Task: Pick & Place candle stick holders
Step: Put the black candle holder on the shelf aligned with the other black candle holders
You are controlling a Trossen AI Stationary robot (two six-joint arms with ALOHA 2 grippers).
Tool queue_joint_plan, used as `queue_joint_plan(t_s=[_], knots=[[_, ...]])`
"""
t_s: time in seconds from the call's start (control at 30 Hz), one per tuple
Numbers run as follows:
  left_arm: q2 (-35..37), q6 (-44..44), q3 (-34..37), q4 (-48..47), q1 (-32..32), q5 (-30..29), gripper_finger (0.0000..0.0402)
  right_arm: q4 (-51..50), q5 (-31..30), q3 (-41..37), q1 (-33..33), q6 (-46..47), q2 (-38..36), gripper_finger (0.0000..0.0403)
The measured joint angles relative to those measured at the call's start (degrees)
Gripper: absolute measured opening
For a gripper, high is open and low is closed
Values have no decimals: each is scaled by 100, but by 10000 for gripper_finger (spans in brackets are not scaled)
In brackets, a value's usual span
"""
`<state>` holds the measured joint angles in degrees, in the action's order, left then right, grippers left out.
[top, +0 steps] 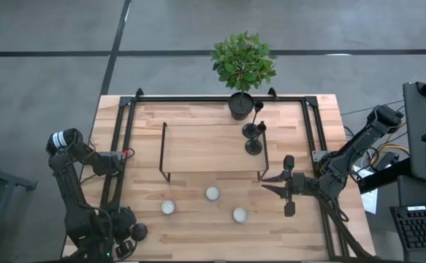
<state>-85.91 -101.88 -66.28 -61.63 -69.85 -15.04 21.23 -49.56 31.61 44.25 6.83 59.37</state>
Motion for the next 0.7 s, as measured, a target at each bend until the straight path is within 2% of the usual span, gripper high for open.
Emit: queue_joint_plan(t_s=[0.53,0.7], knots=[[296,638,-6,17,419,-144,75,0,26,-1,-2,5,1,74],[514,1098,-9,71,741,-420,77,0,428,-1,-13,53,1,79]])
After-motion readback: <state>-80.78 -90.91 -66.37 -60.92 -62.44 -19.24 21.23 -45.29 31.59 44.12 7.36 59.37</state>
